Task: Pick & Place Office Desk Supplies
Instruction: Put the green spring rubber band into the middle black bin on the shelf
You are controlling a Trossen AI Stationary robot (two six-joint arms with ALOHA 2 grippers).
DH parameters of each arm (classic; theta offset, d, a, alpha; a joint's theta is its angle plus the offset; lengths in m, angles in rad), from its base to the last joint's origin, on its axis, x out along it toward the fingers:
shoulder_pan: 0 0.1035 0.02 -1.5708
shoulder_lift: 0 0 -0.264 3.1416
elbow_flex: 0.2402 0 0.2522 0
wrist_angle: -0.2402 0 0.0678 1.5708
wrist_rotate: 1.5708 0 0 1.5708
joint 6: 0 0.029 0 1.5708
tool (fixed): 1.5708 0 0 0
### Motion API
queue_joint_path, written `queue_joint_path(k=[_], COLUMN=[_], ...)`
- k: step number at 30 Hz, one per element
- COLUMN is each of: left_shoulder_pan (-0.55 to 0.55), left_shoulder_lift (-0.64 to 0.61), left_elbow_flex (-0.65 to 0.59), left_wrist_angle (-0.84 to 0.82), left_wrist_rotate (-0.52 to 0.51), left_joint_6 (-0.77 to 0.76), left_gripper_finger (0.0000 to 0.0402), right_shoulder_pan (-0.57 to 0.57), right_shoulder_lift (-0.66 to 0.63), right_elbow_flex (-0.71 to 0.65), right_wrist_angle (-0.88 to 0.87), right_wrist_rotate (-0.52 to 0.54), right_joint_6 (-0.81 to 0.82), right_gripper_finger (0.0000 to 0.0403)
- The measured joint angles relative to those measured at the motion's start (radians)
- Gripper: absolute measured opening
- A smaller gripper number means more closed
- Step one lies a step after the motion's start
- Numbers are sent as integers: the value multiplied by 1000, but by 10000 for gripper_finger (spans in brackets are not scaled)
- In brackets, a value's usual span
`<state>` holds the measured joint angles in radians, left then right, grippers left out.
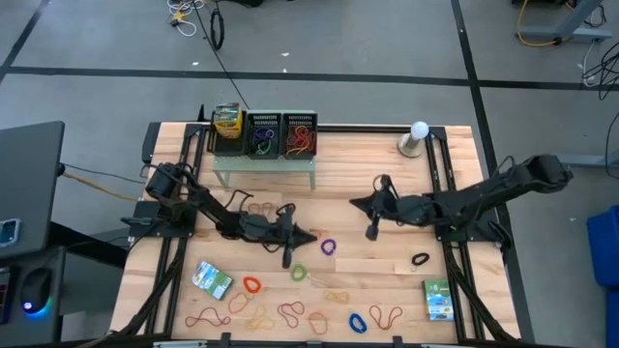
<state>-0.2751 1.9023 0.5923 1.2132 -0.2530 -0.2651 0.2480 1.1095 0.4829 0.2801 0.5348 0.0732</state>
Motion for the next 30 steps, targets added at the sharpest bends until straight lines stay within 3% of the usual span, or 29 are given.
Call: queue_joint_path(k=[4, 9, 15, 26, 30], left_shoulder_pan=[-27, -79, -148, -216, -217], left_shoulder_lift=[-17, -21, -18, -18, -18], left_elbow_flex=[28, 139, 324, 477, 493], left_wrist_angle=[-164, -597, -1087, -1404, -1428], left_wrist_rotate=[37, 18, -51, -108, -93], left_joint_6=[-84, -187, -261, -364, -403], left_gripper_finger=[8, 17, 71, 150, 170], right_shoulder_pan=[20, 10, 5, 5, 5], right_shoulder_lift=[0, 0, 0, 0, 1], right_elbow_flex=[-102, -138, -138, -138, -138], right_wrist_angle=[151, 204, 210, 220, 223], right_wrist_rotate=[3, 12, 12, 12, 12], right_joint_6=[-2, -33, -46, -52, -52], right_gripper_finger=[11, 19, 20, 20, 20])
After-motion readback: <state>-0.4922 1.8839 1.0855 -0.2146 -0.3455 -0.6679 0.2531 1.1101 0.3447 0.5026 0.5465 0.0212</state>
